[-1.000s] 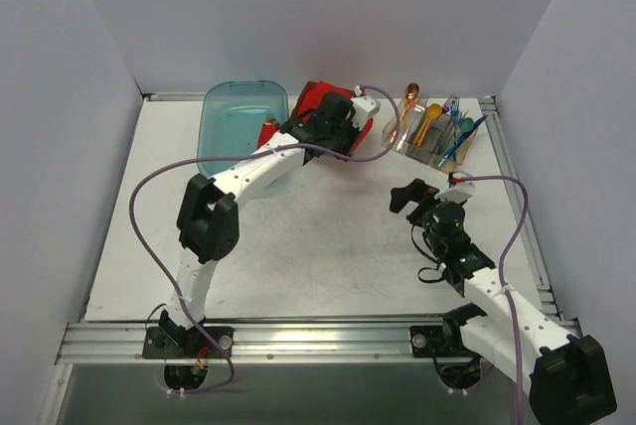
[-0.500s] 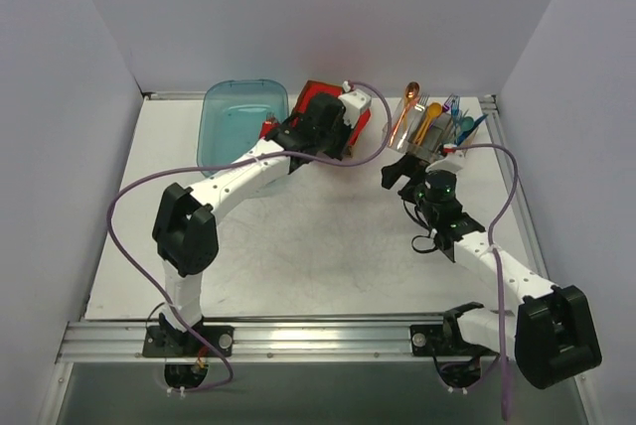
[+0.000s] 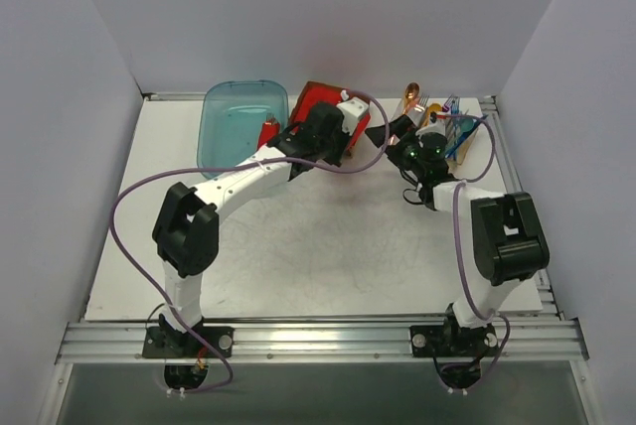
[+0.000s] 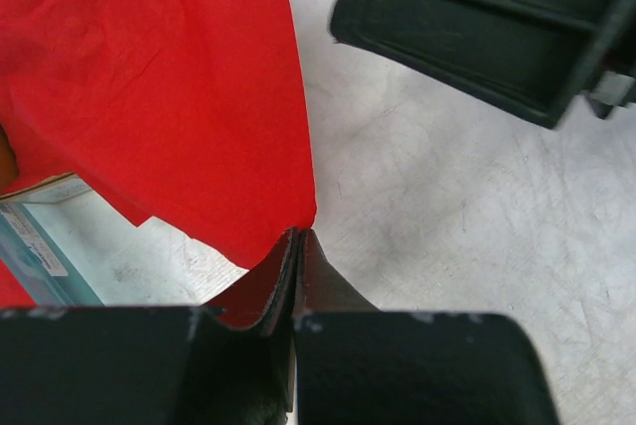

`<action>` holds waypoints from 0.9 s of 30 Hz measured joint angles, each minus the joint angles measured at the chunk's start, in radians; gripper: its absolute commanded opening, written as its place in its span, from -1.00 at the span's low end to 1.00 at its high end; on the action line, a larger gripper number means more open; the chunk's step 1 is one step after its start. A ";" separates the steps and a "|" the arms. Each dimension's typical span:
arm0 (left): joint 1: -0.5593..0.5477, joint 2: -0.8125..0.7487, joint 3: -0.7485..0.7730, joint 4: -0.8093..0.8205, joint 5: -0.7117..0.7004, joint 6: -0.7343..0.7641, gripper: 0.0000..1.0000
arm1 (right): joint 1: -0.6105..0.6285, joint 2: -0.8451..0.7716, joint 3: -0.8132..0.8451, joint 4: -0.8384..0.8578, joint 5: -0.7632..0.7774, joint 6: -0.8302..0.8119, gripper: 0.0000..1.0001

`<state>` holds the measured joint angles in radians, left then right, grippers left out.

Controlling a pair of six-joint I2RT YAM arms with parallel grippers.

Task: Place the utensils on the paper napkin and roll it up
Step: Pick up the napkin from the container.

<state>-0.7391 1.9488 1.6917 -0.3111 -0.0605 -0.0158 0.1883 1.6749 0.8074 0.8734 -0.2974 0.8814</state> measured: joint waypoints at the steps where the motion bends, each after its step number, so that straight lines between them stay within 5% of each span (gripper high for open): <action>1: 0.000 0.000 -0.002 0.002 -0.002 0.000 -0.95 | 0.000 0.032 0.016 0.023 -0.015 0.019 0.99; 10: 0.001 0.000 -0.004 0.024 -0.011 0.000 -0.95 | 0.048 0.222 0.169 0.118 -0.058 0.108 0.83; 17: 0.006 0.000 -0.015 0.034 -0.010 -0.009 -0.95 | 0.088 0.266 0.243 0.163 -0.060 0.132 0.15; 20: 0.013 0.000 -0.031 0.045 -0.009 -0.021 -0.51 | 0.087 0.285 0.257 0.180 -0.059 0.140 -0.11; 21: 0.016 0.000 -0.037 0.048 -0.006 -0.027 -0.21 | 0.087 0.292 0.259 0.182 -0.059 0.140 -0.22; 24: 0.032 -0.003 -0.067 0.066 0.006 -0.049 0.15 | 0.087 0.306 0.259 0.185 -0.056 0.139 -0.39; 27: 0.062 -0.035 -0.133 0.093 0.027 -0.081 0.25 | 0.085 0.308 0.259 0.186 -0.051 0.137 -0.61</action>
<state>-0.6773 1.9133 1.5589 -0.2180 -0.0330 -0.0967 0.2733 1.9831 1.0660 1.0595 -0.3485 1.0183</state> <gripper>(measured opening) 0.599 0.237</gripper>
